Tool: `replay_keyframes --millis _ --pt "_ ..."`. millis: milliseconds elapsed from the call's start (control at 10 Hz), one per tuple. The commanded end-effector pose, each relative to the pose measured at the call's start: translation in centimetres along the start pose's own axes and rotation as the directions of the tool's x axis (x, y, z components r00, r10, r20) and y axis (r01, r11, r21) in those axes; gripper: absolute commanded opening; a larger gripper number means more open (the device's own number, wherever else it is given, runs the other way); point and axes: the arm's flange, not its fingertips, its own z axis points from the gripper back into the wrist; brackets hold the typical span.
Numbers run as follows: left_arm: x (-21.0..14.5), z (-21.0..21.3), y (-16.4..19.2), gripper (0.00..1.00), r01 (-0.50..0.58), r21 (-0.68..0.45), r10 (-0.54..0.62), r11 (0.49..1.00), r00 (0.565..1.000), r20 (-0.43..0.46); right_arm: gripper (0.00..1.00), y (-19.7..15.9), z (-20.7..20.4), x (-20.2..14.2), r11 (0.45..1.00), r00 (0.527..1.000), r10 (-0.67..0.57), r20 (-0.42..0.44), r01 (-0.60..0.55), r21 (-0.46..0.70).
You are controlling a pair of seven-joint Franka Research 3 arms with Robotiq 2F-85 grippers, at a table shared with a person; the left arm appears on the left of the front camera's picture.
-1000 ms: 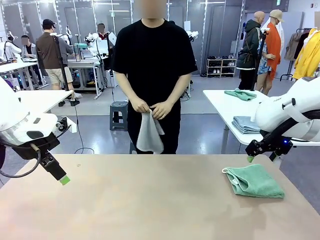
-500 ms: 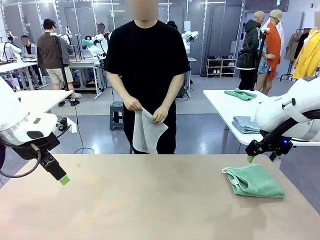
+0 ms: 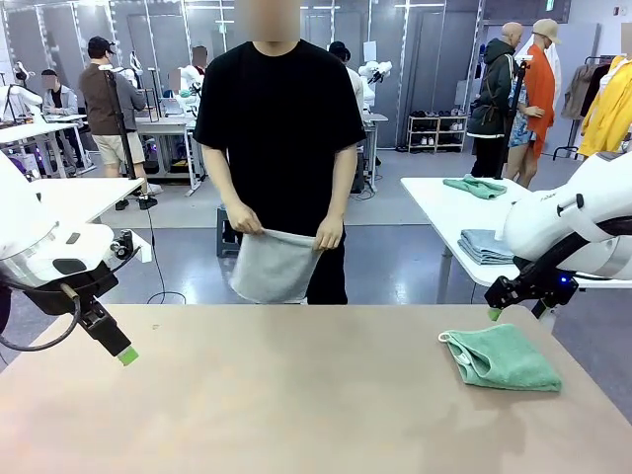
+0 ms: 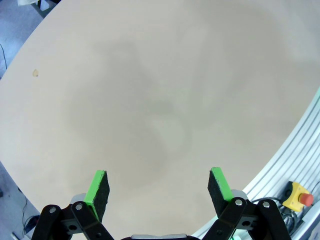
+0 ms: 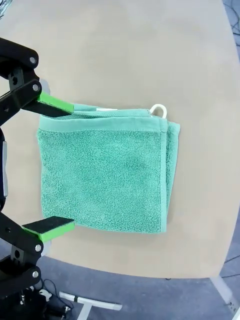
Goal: Fold the towels and place them in the basket.
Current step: When a person lays out a Towel with hook on the table, fold it in half twice.
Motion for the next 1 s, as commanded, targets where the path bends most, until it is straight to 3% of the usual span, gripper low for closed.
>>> replay_keyframes --millis 0,400,500,900 --pt "0.3 0.0 0.0 1.0 -0.01 0.011 0.01 1.0 1.0 -0.004 1.0 -0.2 -0.1 0.4 1.0 1.0 0.001 -0.002 -0.001 0.001" --pt "0.3 0.0 0.0 1.0 -0.01 0.011 0.01 1.0 1.0 -0.004 1.0 0.0 0.0 0.0 1.0 1.0 0.0 0.0 0.0 0.0" --pt "0.0 0.0 0.0 1.0 0.0 0.0 0.0 1.0 1.0 0.0 1.0 0.6 2.4 -0.2 0.995 1.0 -0.013 0.016 0.012 0.1" --pt "-0.9 5.6 3.3 1.0 -0.127 -0.182 0.146 0.975 0.985 0.094 1.0 1.4 8.8 -1.8 0.979 0.998 0.016 0.059 -0.028 0.201"
